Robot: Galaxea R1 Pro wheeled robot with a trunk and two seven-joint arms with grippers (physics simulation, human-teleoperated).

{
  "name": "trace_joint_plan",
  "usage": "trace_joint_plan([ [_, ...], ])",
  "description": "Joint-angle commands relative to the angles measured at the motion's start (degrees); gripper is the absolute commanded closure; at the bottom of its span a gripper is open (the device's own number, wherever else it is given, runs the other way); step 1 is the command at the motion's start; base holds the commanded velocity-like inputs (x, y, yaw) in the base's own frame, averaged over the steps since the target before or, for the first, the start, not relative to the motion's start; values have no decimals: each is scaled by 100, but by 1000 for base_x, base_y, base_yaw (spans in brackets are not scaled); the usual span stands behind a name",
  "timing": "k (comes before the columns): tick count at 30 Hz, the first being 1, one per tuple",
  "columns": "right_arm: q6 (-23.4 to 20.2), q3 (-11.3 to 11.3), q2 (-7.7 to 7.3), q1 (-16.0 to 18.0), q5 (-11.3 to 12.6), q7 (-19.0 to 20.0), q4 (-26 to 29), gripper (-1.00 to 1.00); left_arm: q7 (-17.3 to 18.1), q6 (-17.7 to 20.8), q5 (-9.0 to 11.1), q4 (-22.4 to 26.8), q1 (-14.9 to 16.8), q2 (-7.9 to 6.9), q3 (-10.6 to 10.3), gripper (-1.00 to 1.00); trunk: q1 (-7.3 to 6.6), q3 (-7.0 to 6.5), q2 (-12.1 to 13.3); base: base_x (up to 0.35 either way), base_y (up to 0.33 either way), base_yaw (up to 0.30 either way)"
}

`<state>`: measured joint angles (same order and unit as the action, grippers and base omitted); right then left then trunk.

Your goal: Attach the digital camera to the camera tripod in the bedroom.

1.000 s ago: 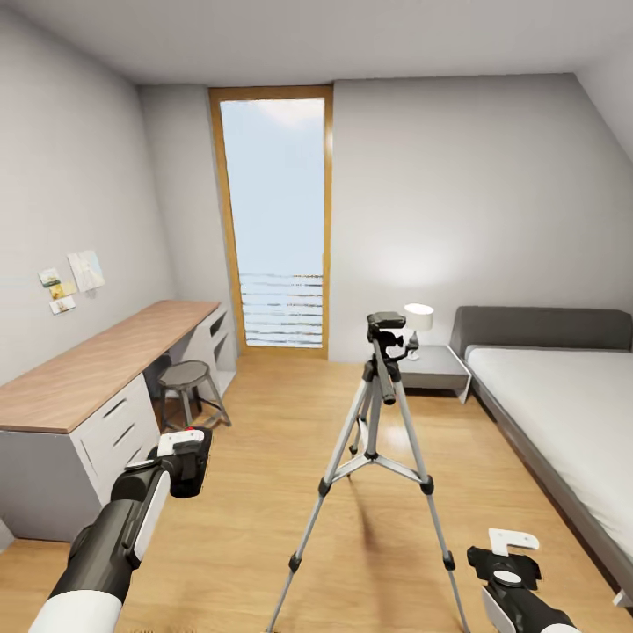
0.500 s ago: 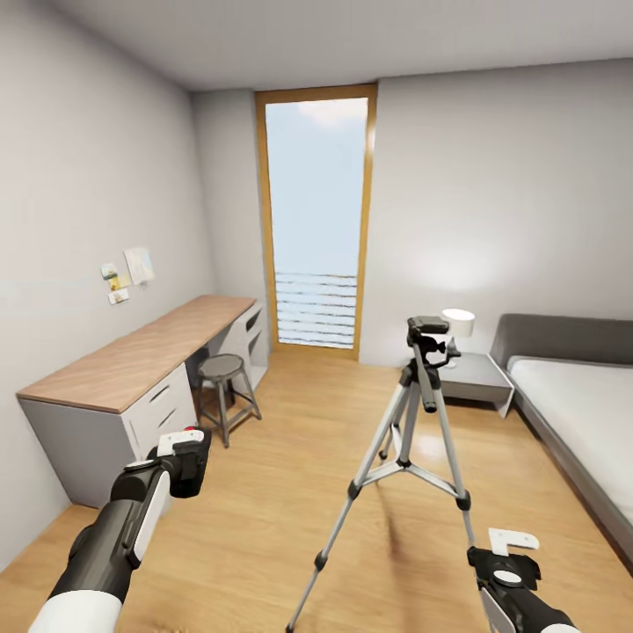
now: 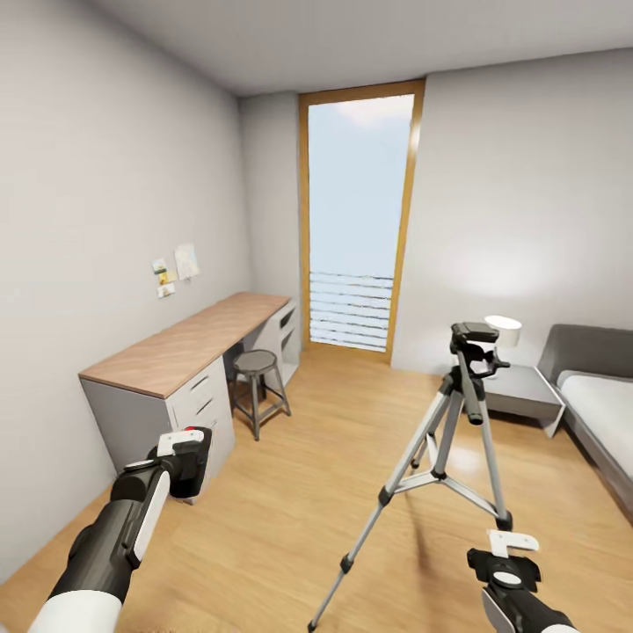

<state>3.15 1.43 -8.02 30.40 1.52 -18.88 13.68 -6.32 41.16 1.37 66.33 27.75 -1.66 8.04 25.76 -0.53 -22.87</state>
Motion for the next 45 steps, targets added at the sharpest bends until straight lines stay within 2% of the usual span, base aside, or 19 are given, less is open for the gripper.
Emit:
trace_joint_plan([
  [1, 32, 12, 1, 1, 16, -2, -23, -100, -22, 24, 13, 3, 2, -1, -4, 100, 2, 2, -5, 0, 0, 273],
  [13, 36, 6, 0, 1, 7, -2, -139, -100, -21, 24, 15, 3, 2, -1, 1, 100, 2, 2, -5, 0, 56, 274],
  [35, 36, -2, 2, 1, 2, -2, -146, -100, -19, 24, 18, 0, 2, -10, -4, 100, 2, 2, -5, 15, 303, 271],
  [45, 36, -1, -2, 1, -2, 6, -146, -100, -19, 24, 13, -14, 2, -10, -4, 100, 2, 2, -5, 238, 213, 70],
])
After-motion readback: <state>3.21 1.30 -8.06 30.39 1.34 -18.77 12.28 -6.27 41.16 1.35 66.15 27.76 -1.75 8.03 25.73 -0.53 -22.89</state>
